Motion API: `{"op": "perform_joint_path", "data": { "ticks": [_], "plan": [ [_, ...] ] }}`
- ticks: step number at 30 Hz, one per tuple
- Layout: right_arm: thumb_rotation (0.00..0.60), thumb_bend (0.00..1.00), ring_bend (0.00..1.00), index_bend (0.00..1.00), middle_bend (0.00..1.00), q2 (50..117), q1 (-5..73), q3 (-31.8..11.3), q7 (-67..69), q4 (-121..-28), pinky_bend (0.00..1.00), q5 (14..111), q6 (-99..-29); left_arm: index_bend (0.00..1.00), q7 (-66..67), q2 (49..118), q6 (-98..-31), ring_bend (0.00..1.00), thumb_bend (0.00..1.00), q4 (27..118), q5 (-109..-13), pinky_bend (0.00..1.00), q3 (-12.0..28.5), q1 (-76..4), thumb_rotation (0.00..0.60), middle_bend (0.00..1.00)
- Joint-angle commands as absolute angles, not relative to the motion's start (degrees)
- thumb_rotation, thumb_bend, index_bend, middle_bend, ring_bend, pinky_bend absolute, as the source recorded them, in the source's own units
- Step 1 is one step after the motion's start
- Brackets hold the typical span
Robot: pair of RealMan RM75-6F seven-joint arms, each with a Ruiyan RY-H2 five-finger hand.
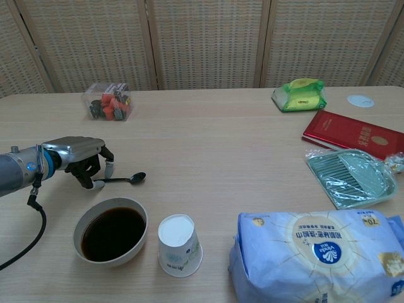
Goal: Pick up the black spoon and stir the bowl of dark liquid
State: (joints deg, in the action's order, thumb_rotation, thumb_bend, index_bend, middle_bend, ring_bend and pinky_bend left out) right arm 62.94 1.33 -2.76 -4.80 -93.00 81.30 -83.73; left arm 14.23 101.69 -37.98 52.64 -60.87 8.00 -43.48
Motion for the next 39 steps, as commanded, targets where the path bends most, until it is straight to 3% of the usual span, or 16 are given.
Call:
{"op": "perform_joint_path", "data": {
  "ticks": [1, 28, 39],
  "plan": [
    [0.600, 0.18, 0.07, 0.26, 0.23, 62.97, 1.36, -2.79, -4.85, -93.03, 0.19, 81.25, -83.64, 0.55, 14.21, 101.63, -37.90, 0.79, 0.37, 52.66, -60.78, 0.79, 7.95, -43.43, 0.600, 0.87],
    [0.600, 0.18, 0.07, 0.26, 0.23, 63.02, 1.36, -2.90, -4.52, -92.98, 0.19, 81.17, -83.18, 0.64, 13.41, 97.65, -40.35, 0.80, 0.42, 55.27, -61.91, 0.78, 7.59, -42.02, 0.600, 0.88],
    [0.600, 0.18, 0.07, 0.26, 0.23, 63.13, 1.57, -2.94, -4.65, -93.15, 0.19, 81.72, -83.20, 0.65, 13.03, 91.36, -50.97, 0.80, 0.43, 62.29, -71.18, 0.79, 6.38, -40.43, 0.600, 0.88]
  ]
}}
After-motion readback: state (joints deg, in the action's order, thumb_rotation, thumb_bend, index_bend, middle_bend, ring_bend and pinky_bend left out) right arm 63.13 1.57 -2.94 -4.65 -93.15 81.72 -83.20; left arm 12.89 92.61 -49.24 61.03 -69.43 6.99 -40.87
